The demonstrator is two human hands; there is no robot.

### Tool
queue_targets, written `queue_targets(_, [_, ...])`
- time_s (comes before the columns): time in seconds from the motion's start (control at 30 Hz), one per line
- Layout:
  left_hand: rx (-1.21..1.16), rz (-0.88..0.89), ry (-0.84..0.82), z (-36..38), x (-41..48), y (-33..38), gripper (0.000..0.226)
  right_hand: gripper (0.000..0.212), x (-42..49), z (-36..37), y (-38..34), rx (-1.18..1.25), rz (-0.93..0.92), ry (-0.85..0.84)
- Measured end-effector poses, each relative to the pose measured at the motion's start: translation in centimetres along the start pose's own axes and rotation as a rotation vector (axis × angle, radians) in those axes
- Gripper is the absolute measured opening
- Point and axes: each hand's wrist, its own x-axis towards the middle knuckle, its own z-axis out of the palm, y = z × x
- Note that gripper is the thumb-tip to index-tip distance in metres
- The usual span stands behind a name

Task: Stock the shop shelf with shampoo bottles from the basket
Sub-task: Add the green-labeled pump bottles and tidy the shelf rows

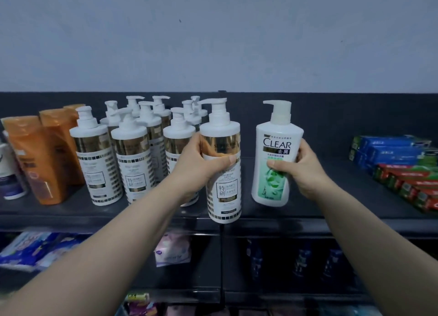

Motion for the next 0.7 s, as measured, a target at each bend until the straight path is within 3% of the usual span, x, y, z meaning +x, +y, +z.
queue_targets(0.27, [0.015,0.006,-0.001,1.8,2.2,-1.2,0.045,0.066,2.4,-1.1,2.7,0.010,0.050,-0.126])
queue_targets(0.47, [0.018,-0.042,0.010,2.4,3.2,-2.2,0.060,0.076,2.8,-1.9,3.4,0.029,0.022,-0.281])
queue_targets(0.6, [-0.009,-0.061,0.028,2.5,3.3,-2.8,0.050,0.076,2.7,-1.9,3.3,0.007,0.014,-0.358])
queue_targets(0.7, [-0.004,-0.064,0.038,2.4,3.5,-3.1,0.044,0.103,2.9,-2.5,1.6,-0.012,-0.001,-0.342])
